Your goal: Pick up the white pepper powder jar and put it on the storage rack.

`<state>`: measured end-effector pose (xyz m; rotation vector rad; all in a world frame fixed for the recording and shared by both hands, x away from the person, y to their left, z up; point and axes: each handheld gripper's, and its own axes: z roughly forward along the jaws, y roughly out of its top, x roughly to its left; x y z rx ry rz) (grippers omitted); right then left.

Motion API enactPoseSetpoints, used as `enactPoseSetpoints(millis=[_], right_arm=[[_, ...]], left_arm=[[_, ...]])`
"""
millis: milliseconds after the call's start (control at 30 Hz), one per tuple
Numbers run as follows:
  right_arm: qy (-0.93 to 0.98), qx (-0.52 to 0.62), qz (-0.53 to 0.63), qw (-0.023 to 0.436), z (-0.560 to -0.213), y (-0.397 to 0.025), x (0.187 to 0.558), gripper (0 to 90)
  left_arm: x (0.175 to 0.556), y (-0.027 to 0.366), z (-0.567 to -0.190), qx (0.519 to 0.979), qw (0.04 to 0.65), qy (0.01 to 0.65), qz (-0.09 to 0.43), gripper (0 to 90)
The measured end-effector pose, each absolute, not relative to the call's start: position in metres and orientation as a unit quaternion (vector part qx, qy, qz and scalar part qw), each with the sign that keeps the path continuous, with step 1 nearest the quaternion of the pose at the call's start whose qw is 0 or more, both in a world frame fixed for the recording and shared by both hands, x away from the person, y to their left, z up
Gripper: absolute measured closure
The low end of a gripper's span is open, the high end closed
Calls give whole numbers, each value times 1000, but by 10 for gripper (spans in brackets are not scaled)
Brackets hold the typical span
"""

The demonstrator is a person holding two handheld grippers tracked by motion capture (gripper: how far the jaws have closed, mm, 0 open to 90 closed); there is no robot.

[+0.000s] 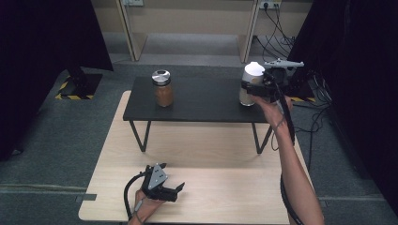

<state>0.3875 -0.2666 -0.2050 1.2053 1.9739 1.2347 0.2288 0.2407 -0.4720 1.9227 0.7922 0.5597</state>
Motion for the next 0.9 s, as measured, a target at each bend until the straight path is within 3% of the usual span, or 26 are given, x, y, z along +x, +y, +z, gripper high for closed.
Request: enactPoseSetpoints(millis=[467,633,767,900], right_arm=[[729,439,454,264,-209,-266,385,295],[725,443,465,248,-210,-273,385,98],[728,431,475,241,-210,-280,379,19],[731,426,476,242,-212,-283,369,13]], left_arm=[[228,240,-472,786,473,324,231,0],[228,240,-472,787,472,323,231,0],[228,239,-472,787,471,323,232,0],[228,239,-471,789,470,322,233,0]])
